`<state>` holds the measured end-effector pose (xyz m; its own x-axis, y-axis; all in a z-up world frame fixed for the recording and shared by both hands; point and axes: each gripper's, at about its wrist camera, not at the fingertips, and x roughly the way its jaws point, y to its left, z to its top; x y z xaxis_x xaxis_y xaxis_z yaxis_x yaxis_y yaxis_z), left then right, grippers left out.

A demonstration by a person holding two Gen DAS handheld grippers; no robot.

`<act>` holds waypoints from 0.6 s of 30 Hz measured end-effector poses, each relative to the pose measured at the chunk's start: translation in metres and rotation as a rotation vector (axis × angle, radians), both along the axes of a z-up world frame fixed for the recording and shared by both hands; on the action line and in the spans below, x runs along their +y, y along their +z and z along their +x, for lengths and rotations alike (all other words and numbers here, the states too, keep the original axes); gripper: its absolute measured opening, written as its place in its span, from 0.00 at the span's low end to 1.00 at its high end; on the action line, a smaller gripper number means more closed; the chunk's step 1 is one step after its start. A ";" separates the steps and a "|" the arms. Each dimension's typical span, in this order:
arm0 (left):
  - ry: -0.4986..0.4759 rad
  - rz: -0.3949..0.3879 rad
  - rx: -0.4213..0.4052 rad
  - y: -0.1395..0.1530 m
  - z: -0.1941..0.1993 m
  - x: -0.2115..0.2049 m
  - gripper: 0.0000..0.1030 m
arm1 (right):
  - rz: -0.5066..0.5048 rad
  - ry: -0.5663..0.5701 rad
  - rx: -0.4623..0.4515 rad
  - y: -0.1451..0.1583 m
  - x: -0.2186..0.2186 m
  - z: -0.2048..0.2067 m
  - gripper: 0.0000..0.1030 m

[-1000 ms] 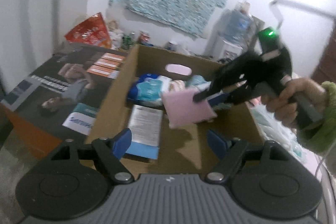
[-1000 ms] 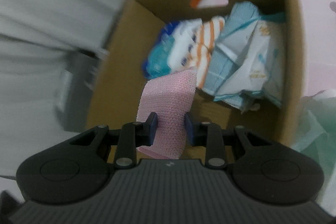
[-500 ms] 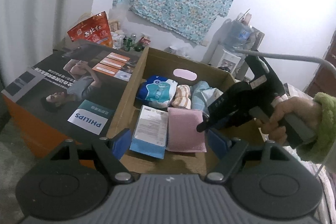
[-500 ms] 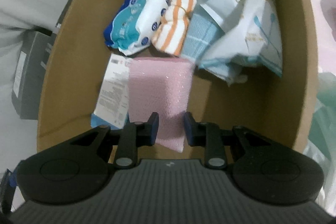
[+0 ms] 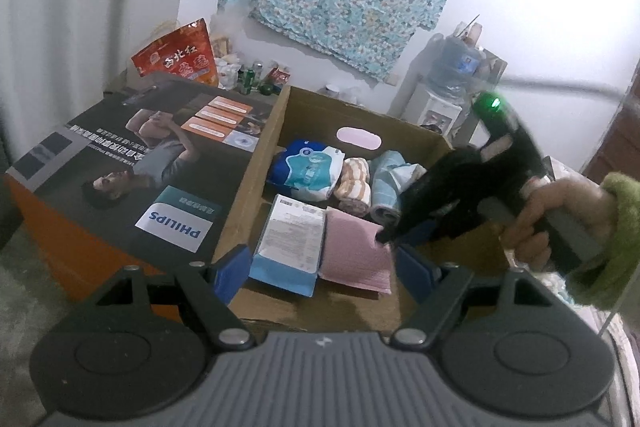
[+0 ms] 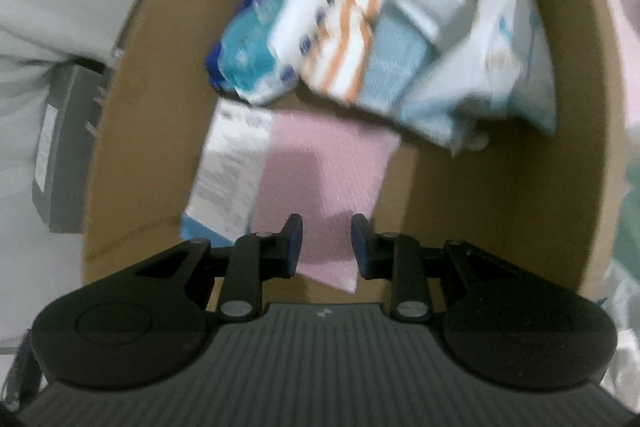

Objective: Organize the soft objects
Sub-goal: 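Open the right tool to release the pad and withdraw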

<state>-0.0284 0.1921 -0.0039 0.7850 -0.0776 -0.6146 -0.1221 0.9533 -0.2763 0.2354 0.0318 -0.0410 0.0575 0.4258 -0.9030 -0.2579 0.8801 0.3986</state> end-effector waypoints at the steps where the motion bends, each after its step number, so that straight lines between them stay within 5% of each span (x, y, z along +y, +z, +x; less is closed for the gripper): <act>1: 0.002 0.001 0.003 0.000 0.000 0.000 0.78 | 0.010 0.001 -0.023 0.006 0.000 0.002 0.26; 9: 0.002 0.021 0.007 0.004 0.002 -0.004 0.82 | 0.184 -0.030 -0.058 0.026 -0.005 0.008 0.28; 18: -0.067 0.069 0.018 0.009 0.019 -0.030 0.94 | 0.537 -0.124 -0.157 0.057 -0.089 -0.045 0.75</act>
<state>-0.0092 0.1621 0.0053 0.7680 -0.0870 -0.6346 -0.0614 0.9762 -0.2081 0.1900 -0.0572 0.0161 0.2521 0.8043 -0.5382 -0.2578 0.5918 0.7637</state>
